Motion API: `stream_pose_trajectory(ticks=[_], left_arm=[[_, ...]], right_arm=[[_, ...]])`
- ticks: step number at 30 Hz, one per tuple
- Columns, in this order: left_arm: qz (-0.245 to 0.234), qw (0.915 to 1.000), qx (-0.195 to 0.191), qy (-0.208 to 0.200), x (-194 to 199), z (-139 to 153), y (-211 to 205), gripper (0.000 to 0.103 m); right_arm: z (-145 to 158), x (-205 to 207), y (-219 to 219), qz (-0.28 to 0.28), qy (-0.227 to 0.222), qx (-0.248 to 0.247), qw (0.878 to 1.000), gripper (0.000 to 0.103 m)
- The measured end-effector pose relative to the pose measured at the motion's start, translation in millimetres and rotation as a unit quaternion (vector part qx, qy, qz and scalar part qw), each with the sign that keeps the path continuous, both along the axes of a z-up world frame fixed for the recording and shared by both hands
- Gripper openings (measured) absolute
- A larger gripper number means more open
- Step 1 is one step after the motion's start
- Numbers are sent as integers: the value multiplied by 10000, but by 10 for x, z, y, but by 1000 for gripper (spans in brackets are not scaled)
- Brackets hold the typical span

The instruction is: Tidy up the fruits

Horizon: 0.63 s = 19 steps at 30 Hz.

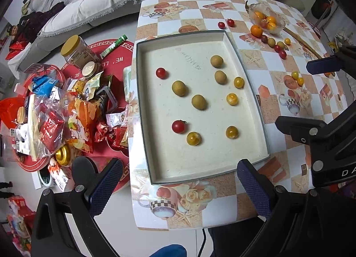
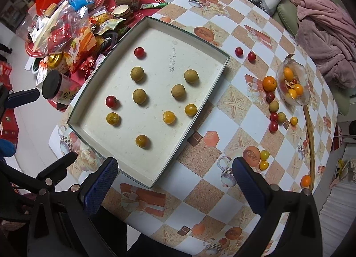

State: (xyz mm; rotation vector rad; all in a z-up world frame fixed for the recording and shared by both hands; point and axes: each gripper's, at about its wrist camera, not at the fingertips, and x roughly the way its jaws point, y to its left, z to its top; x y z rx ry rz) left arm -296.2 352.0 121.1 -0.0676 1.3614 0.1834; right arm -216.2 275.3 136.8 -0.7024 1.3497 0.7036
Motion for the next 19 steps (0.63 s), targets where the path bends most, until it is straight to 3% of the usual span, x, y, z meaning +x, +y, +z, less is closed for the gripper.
stream_pose_trajectory(ticks=[13, 19], left_arm=[[18, 9999, -70, 82, -2, -33, -27, 103], [-18, 9998, -158, -94, -17, 22, -32, 103]], right_arm=[[15, -28, 11, 72, -21, 9, 10000, 102], [28, -35, 11, 67, -36, 6, 10000, 102]])
